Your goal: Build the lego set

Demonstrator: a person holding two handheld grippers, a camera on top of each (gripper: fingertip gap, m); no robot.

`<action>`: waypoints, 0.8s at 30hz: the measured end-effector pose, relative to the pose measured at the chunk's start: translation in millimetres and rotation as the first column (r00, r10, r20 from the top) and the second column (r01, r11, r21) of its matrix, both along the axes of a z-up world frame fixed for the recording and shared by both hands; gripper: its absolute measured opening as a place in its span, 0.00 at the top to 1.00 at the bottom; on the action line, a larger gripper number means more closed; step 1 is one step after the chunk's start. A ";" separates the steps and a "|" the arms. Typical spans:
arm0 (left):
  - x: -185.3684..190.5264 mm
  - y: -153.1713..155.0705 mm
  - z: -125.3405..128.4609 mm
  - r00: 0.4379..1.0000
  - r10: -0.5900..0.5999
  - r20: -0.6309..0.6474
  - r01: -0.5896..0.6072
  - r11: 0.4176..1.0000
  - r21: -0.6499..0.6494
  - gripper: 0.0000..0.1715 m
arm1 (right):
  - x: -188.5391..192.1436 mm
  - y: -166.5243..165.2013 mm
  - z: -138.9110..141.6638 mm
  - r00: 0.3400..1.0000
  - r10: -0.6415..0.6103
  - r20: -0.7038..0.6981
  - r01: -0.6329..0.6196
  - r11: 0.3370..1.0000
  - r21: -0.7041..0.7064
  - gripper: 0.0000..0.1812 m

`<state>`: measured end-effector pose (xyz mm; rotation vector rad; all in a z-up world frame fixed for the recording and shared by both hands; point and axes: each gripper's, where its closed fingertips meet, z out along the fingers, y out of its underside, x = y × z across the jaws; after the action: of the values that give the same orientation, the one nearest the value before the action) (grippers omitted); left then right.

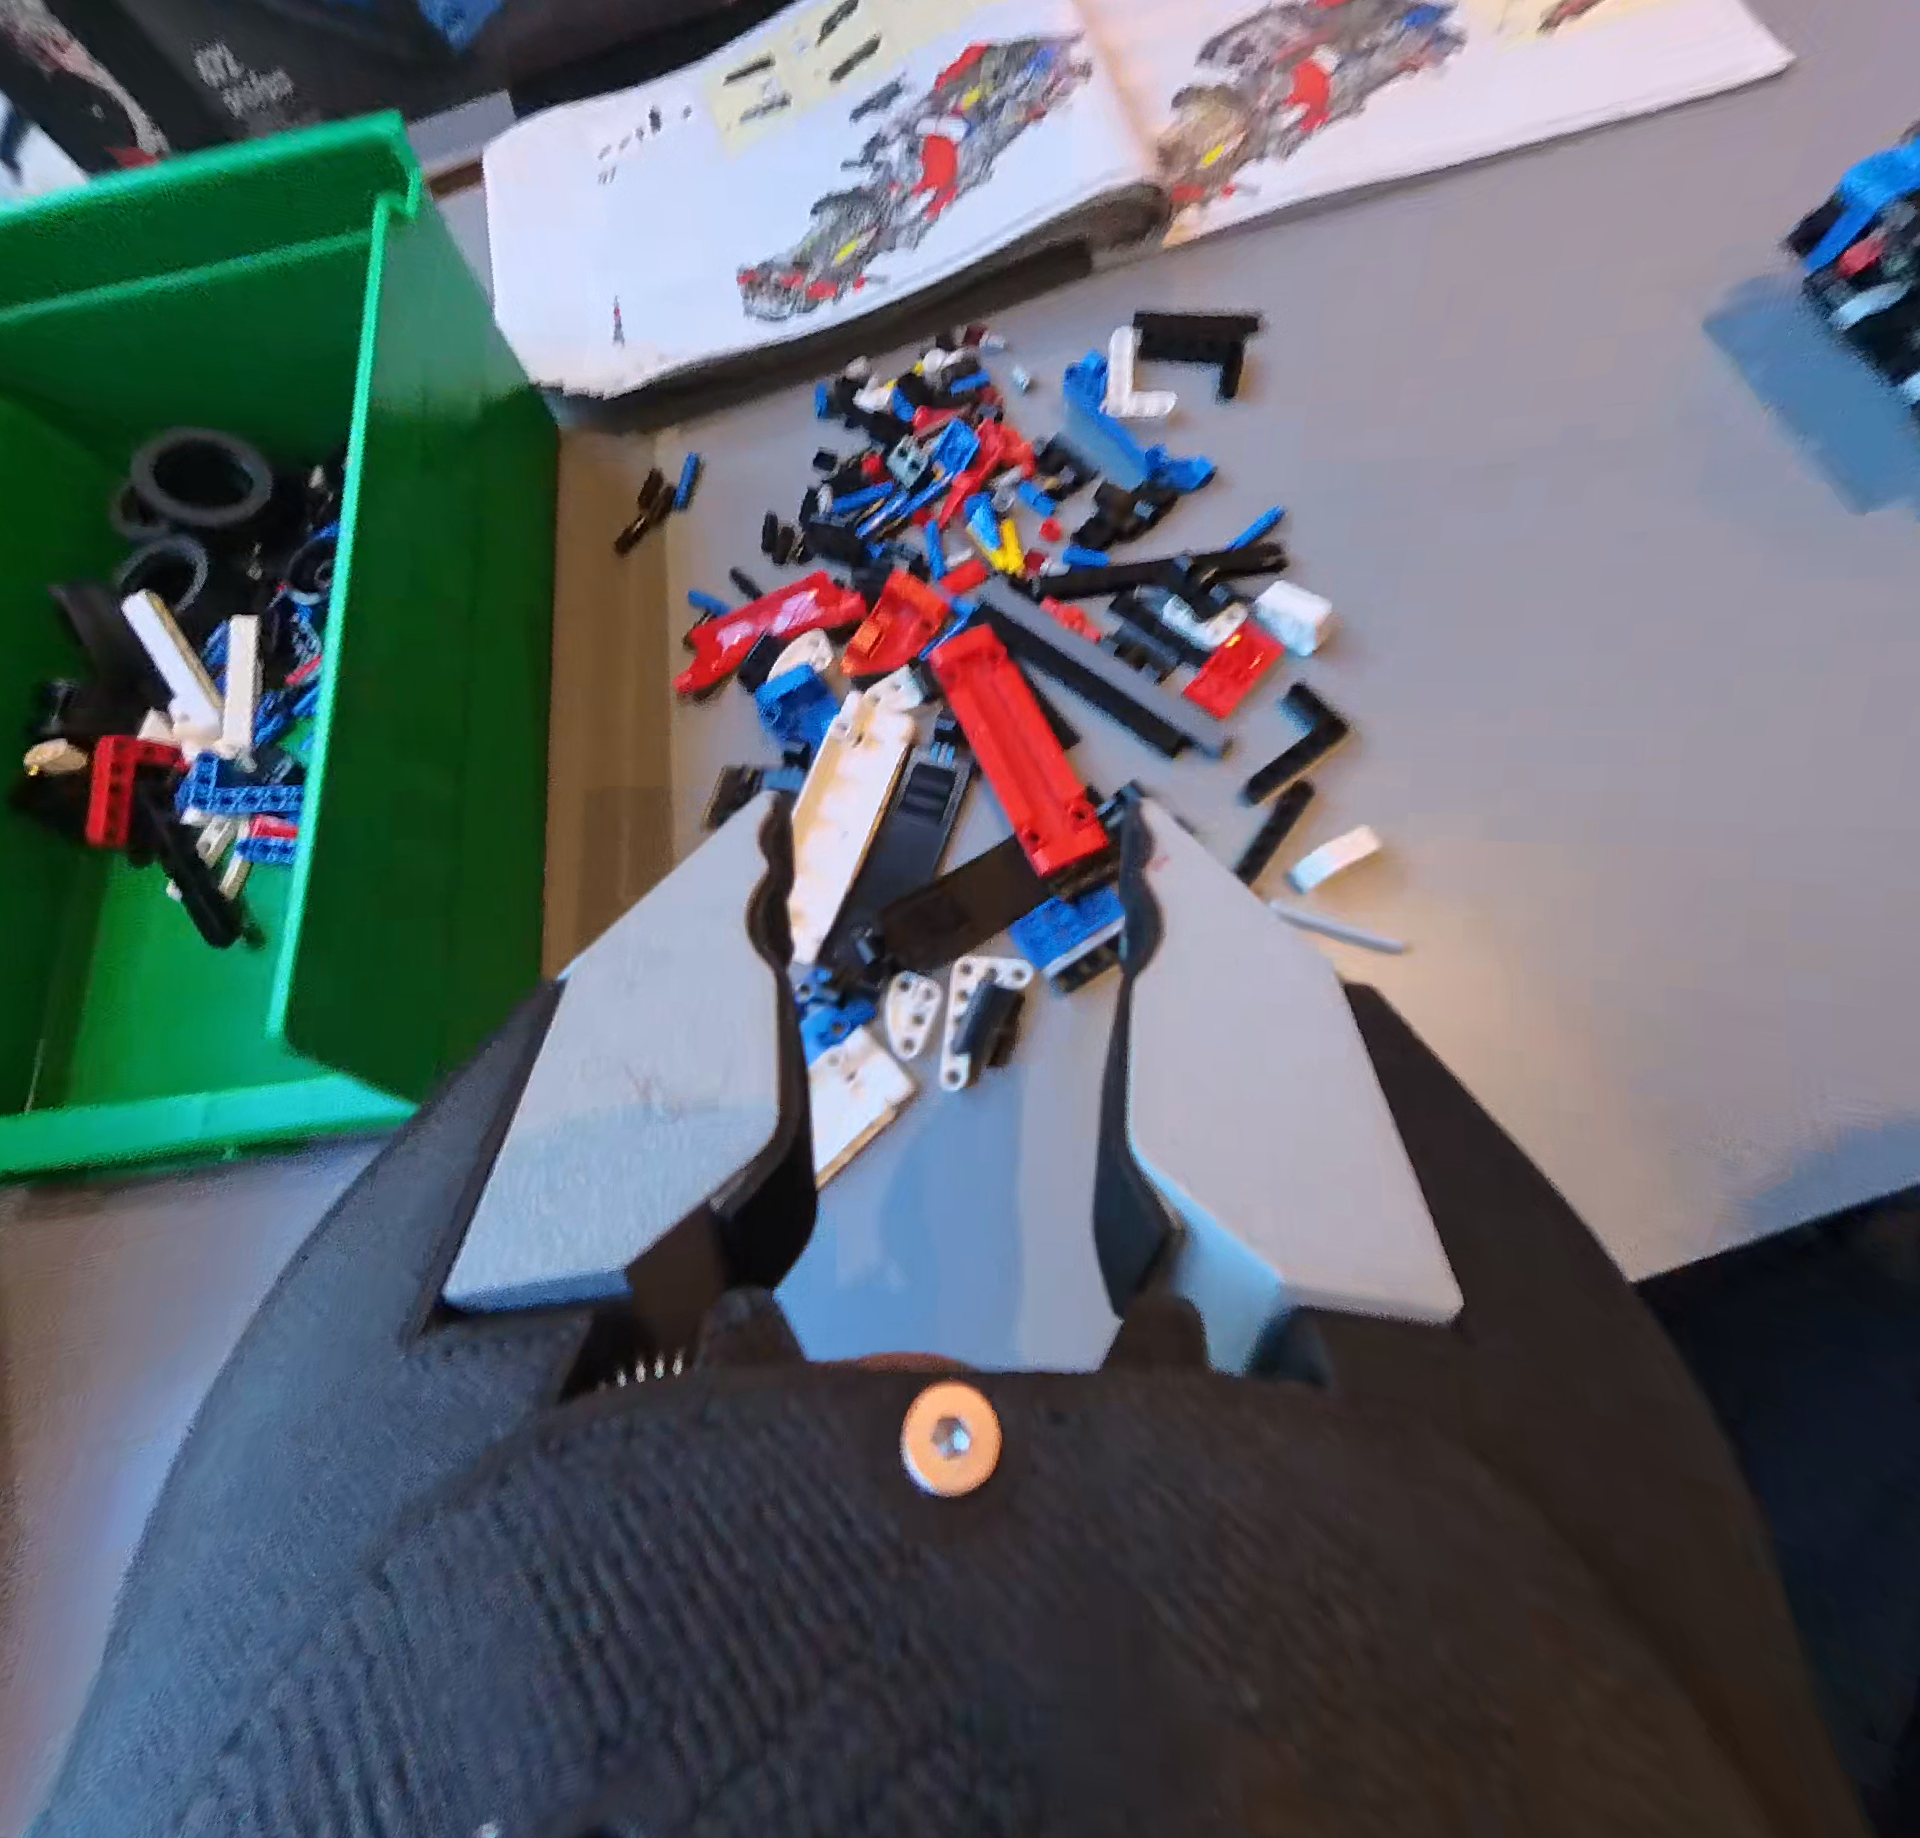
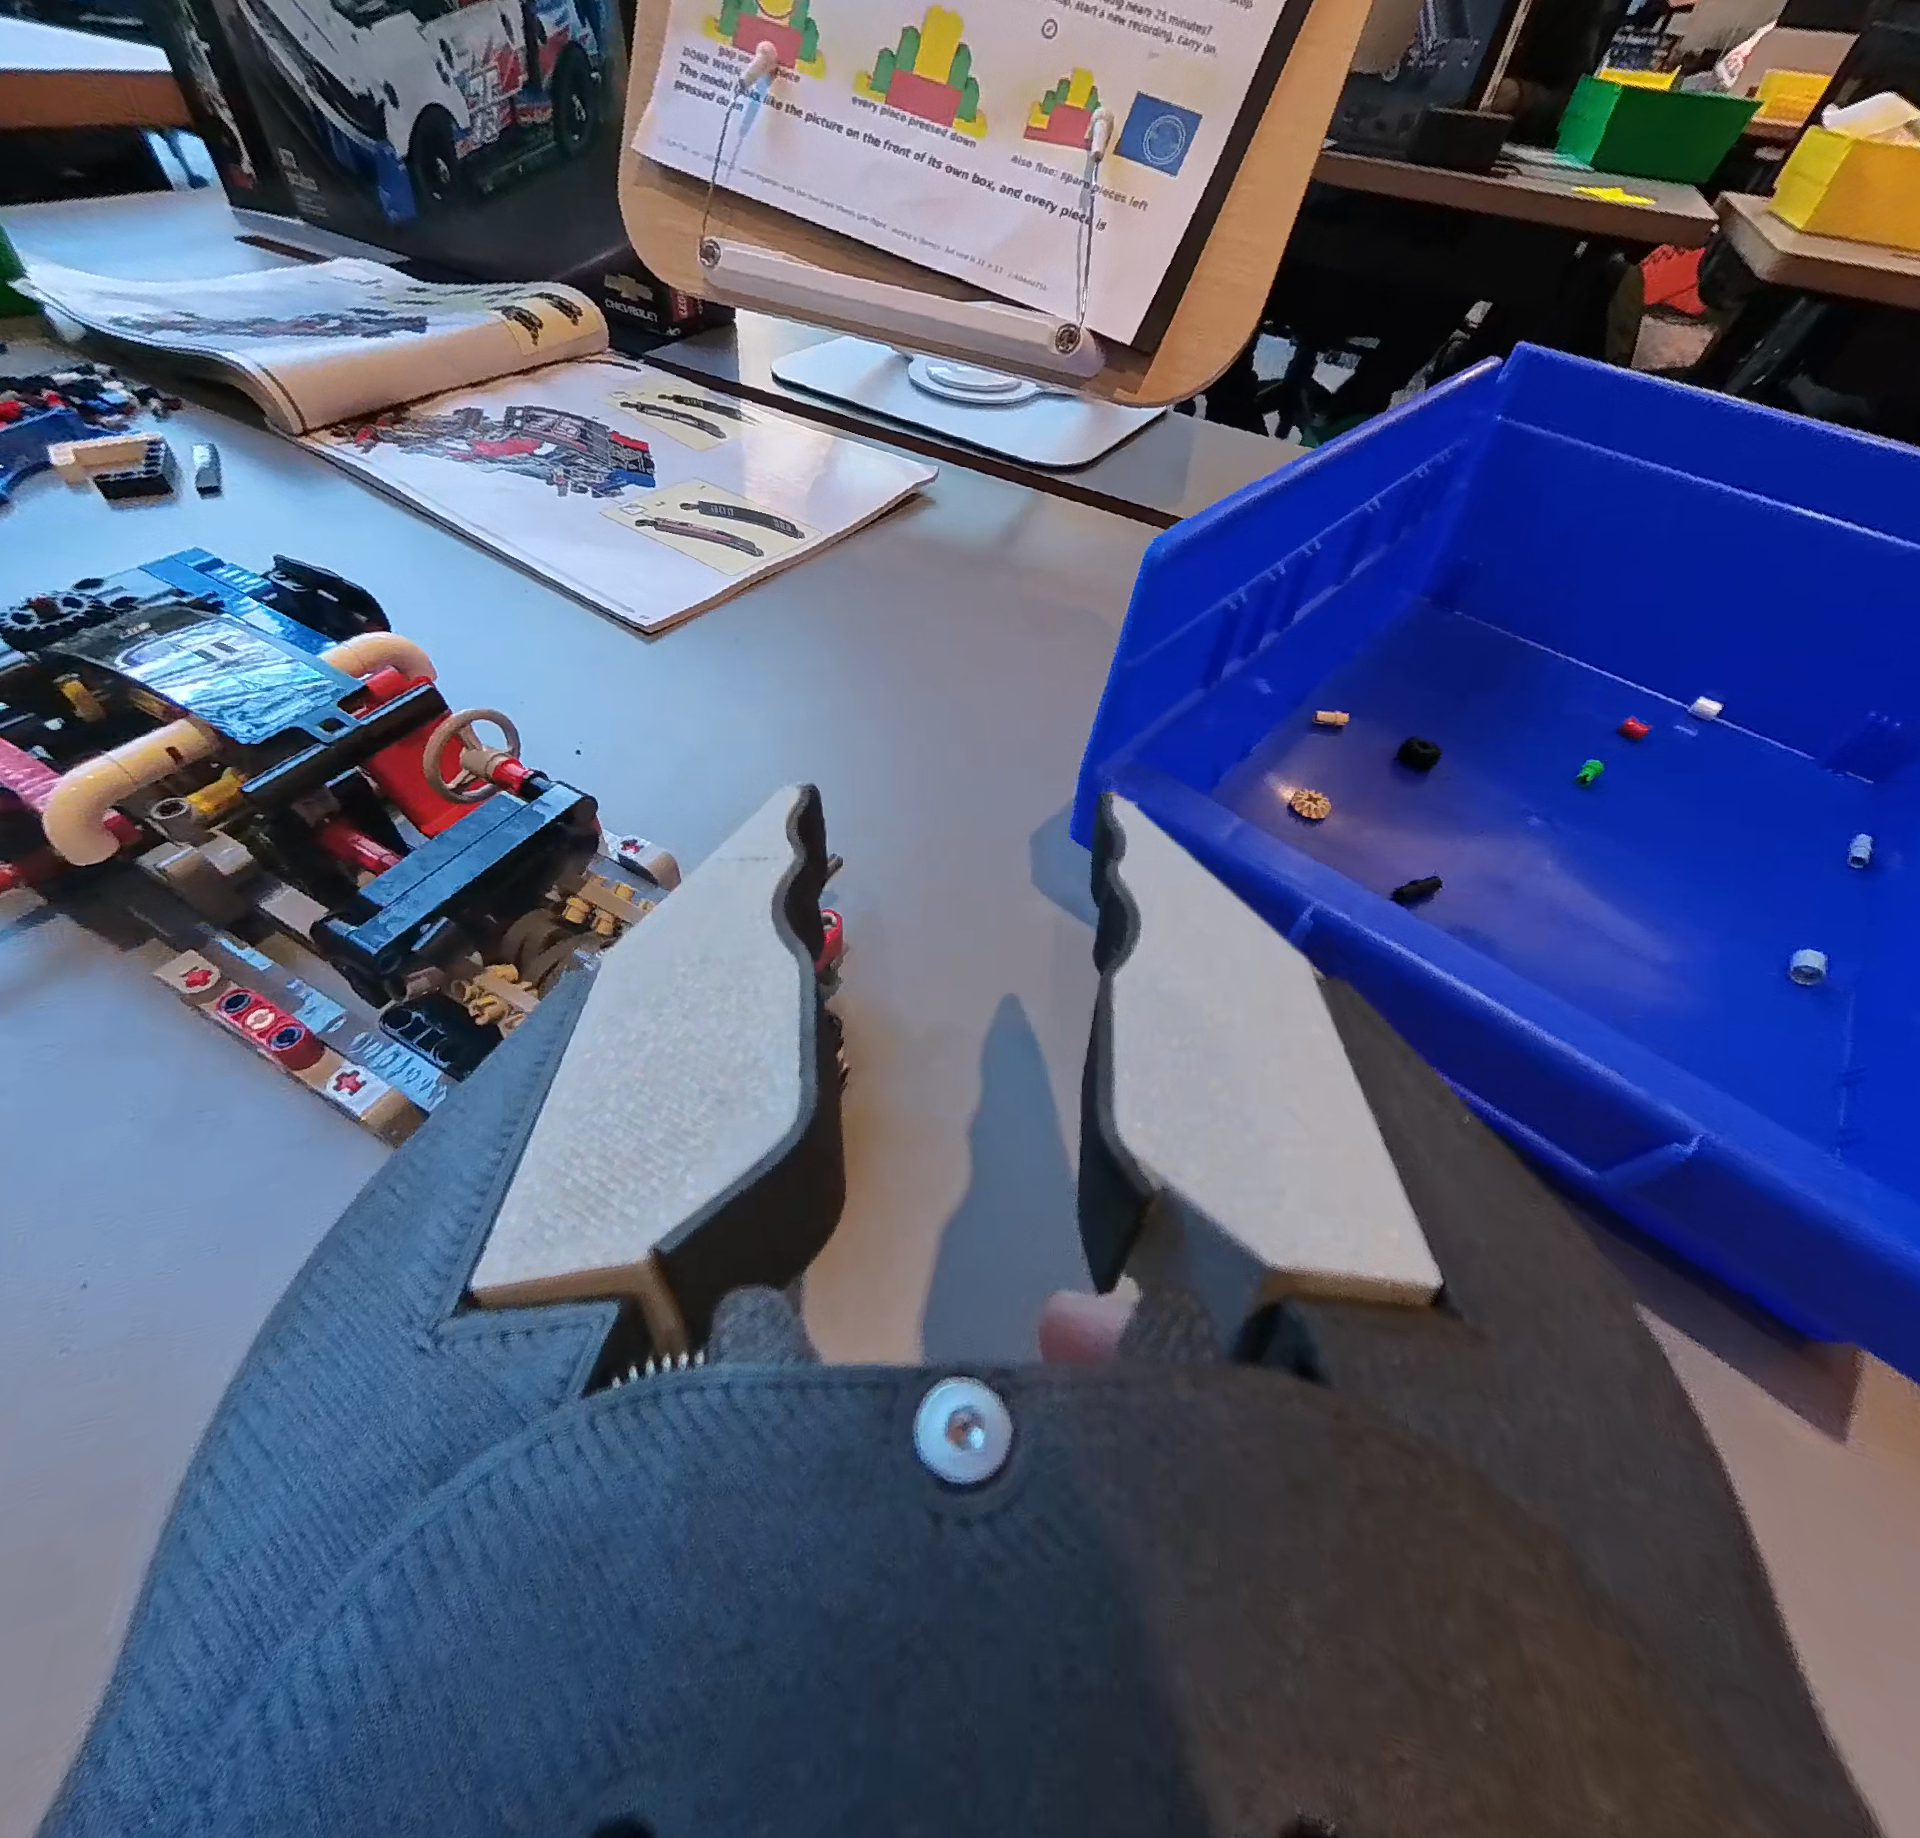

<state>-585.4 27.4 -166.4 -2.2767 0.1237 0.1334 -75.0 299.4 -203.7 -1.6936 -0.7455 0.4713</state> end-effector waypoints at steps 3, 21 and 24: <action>-20.4 -11.9 -21.1 0.999 0.028 0.031 -0.026 0.997 -0.072 0.68 | 0.7 -0.3 1.1 1.000 -0.004 -0.004 0.004 1.000 0.010 0.74; -37.4 -17.7 -84.4 0.978 -0.146 0.149 0.191 0.915 -0.355 0.86 | -0.1 2.0 -0.8 1.000 0.000 -0.013 0.000 1.000 -0.016 0.77; -34.4 -16.5 -90.3 0.974 -0.181 0.138 0.221 0.893 -0.392 0.86 | -1.8 1.6 -0.7 1.000 0.010 -0.015 -0.010 1.000 -0.017 0.77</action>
<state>-619.8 10.9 -256.8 -2.6607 0.3648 -0.1270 -76.8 301.0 -204.5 -1.7017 -0.7416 0.4978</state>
